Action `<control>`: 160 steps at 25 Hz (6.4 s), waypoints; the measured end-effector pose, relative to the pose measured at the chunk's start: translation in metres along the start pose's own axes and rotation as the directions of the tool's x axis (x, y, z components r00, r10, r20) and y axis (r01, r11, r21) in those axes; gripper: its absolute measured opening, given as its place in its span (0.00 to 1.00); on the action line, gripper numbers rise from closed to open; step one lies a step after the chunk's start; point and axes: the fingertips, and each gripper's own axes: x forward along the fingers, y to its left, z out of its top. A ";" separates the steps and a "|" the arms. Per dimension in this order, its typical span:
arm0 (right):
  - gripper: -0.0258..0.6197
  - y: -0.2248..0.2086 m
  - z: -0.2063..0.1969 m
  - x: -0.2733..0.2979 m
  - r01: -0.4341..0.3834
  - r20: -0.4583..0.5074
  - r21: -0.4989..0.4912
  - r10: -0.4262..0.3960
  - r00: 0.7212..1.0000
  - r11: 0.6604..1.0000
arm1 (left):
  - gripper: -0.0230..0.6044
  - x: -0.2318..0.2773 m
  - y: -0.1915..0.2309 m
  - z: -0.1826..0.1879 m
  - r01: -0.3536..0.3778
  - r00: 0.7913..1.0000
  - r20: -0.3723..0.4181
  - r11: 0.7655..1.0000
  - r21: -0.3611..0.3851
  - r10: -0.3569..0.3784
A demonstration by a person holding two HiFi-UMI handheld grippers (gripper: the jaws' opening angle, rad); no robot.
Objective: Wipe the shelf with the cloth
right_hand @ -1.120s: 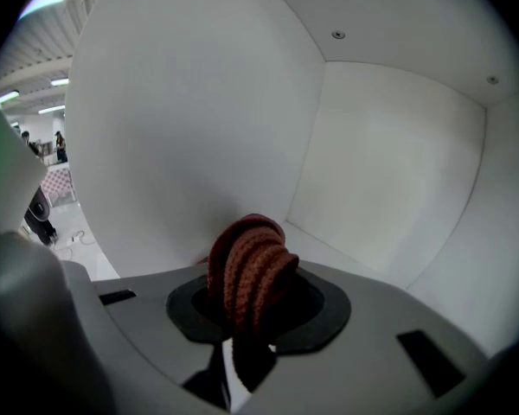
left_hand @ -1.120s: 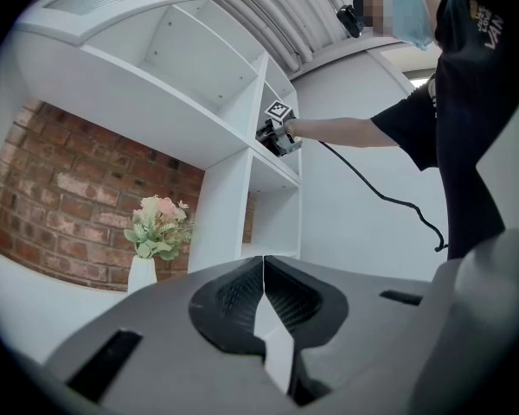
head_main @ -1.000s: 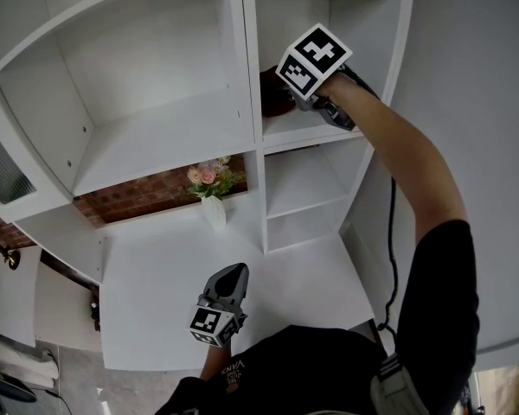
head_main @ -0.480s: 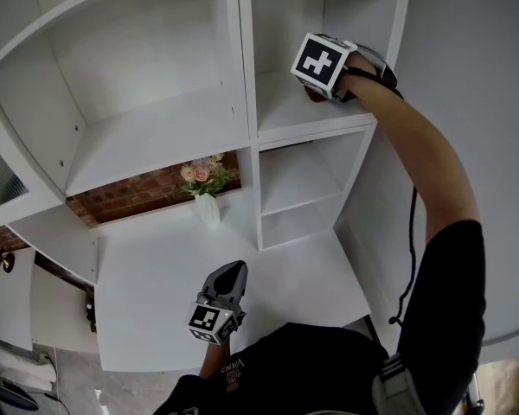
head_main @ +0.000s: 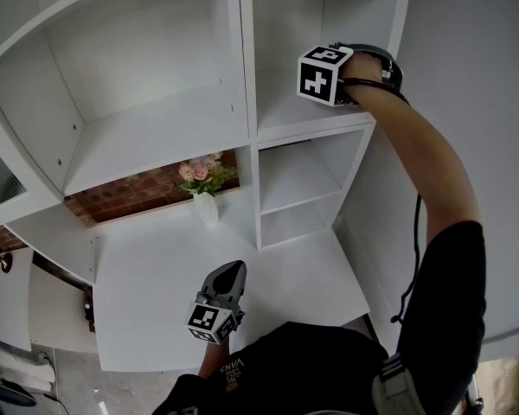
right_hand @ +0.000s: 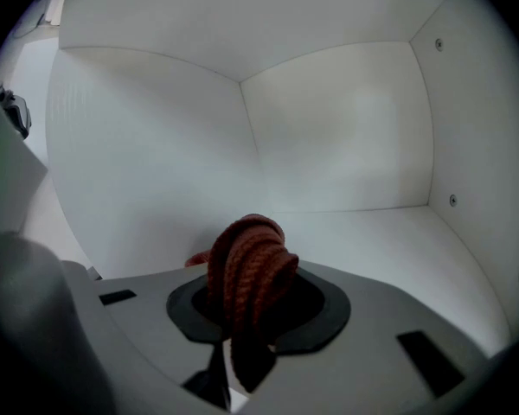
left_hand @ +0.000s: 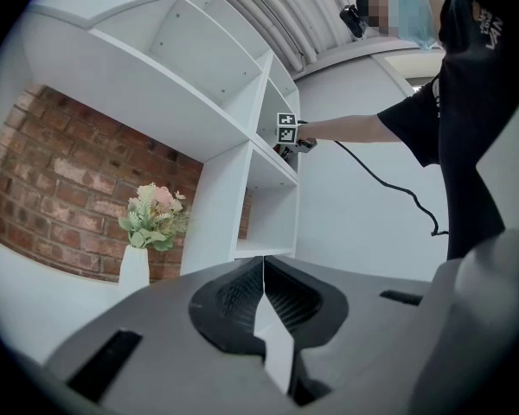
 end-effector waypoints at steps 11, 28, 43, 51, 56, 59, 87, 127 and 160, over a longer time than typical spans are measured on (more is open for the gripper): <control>0.19 0.000 0.041 -0.055 -0.179 0.358 0.228 0.088 0.930 0.957 | 0.05 0.000 -0.003 -0.001 0.013 1.000 -0.009 1.000 0.003 -0.013; 0.19 0.059 0.122 -0.118 -0.835 0.818 0.217 0.373 0.438 0.505 | 0.05 0.002 -0.009 0.000 0.022 1.000 -0.019 1.000 0.008 -0.022; 0.19 0.054 0.064 -0.098 -0.727 0.704 0.282 0.379 0.600 0.626 | 0.05 0.006 -0.018 -0.003 0.051 0.998 -0.024 0.999 -0.001 -0.051; 0.19 0.044 0.005 -0.068 -0.637 0.603 0.402 0.333 0.725 0.658 | 0.05 0.010 -0.021 -0.008 0.082 0.996 -0.036 0.997 -0.004 -0.082; 0.19 0.039 -0.030 -0.055 -0.469 0.457 0.413 0.267 0.848 0.781 | 0.05 0.016 -0.026 -0.009 0.111 0.993 -0.036 0.994 -0.009 -0.112; 0.19 0.037 -0.043 -0.051 -0.340 0.360 0.355 0.208 0.909 0.871 | 0.05 0.018 -0.029 -0.010 0.126 0.991 -0.036 0.992 -0.009 -0.126; 0.19 0.106 -0.066 -0.128 -0.408 0.715 0.503 -0.101 0.692 0.762 | 0.05 0.018 -0.071 -0.003 0.127 0.991 -0.049 0.992 0.024 -0.126; 0.19 0.468 -0.214 -0.190 -0.739 0.741 0.669 -0.150 0.654 0.083 | 0.05 -0.087 -0.226 -0.049 0.091 0.982 -0.172 0.995 0.044 -0.082; 0.18 0.549 -0.253 -0.219 -0.714 0.711 0.700 -0.073 0.699 -0.013 | 0.05 -0.112 -0.266 -0.081 0.132 0.966 -0.225 0.991 0.013 -0.126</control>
